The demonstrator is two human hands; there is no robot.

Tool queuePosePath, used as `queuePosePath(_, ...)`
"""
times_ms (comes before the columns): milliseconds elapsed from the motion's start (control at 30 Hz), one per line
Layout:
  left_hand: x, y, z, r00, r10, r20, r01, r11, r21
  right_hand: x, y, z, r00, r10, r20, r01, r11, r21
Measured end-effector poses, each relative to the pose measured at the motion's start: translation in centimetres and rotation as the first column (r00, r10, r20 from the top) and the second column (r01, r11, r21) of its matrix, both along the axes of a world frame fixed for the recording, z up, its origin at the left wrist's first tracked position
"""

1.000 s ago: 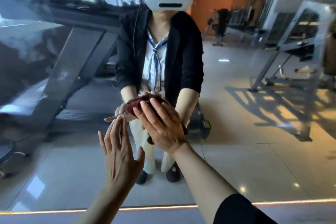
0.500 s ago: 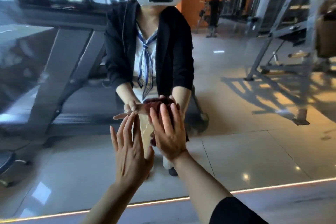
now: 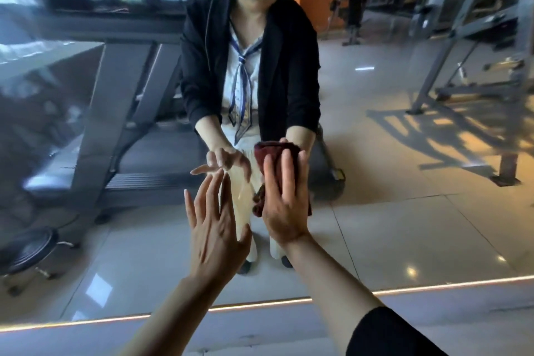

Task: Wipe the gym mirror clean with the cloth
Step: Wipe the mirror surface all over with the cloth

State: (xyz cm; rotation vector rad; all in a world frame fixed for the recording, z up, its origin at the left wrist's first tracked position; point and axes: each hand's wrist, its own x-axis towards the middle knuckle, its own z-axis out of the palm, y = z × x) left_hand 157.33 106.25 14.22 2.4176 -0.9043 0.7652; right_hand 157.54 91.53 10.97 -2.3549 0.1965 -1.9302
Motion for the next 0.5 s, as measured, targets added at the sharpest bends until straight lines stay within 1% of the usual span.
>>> queuePosePath(33, -0.1, -0.2, 0.2, 1.000, -0.006, 0.003, 0.006, 1.000, 0.007, 0.0, -0.1, -0.2, 0.996, 0.059, -0.064, -0.067, 0.989, -0.132)
queuePosePath(67, -0.1, -0.3, 0.3, 1.000, -0.008, 0.006, 0.008, 1.000, 0.013, -0.1, -0.6, -0.2, 0.988, 0.107, -0.111, -0.129, 0.968, -0.216)
queuePosePath(100, -0.2, -0.5, 0.5, 1.000, -0.008, 0.007, 0.008, 1.000, 0.018, -0.2, -1.4, -0.4, 0.983, 0.128, -0.135, -0.160, 0.951, -0.264)
queuePosePath(167, -0.6, -0.9, 0.7, 1.000, -0.009, 0.009, 0.009, 1.000, 0.028, -0.9, -3.1, -0.8, 0.986, 0.090, -0.139, -0.126, 0.954, -0.272)
queuePosePath(233, -1.1, -1.3, 0.9, 1.000, -0.020, 0.016, 0.019, 0.999, 0.030, -2.0, -4.7, -2.1, 0.997, -0.014, -0.075, 0.003, 0.990, -0.143)
queuePosePath(300, -1.5, -1.6, 1.0, 0.999, -0.035, 0.028, 0.034, 0.999, 0.030, -3.1, -5.3, -3.2, 0.991, -0.131, 0.017, 0.129, 0.986, 0.104)
queuePosePath(333, -1.6, -1.8, 1.0, 0.999, -0.040, 0.035, 0.038, 0.999, 0.038, -3.2, -5.2, -3.6, 0.985, -0.165, 0.056, 0.148, 0.961, 0.235)
queuePosePath(400, -1.6, -2.0, 1.1, 0.998, -0.045, 0.045, 0.042, 0.997, 0.061, -2.9, -4.0, -3.5, 0.980, -0.175, 0.100, 0.112, 0.885, 0.452)
queuePosePath(433, -1.5, -2.2, 1.2, 0.998, -0.045, 0.048, 0.042, 0.997, 0.069, -2.5, -3.0, -3.1, 0.979, -0.172, 0.113, 0.086, 0.840, 0.536)
queuePosePath(467, -1.4, -2.3, 1.4, 0.998, -0.046, 0.053, 0.042, 0.996, 0.073, -2.0, -1.9, -2.6, 0.979, -0.164, 0.118, 0.063, 0.804, 0.591)
queuePosePath(500, -1.3, -2.4, 1.7, 0.997, -0.048, 0.053, 0.044, 0.997, 0.065, -1.5, -0.8, -2.0, 0.985, -0.127, 0.118, 0.034, 0.809, 0.587)
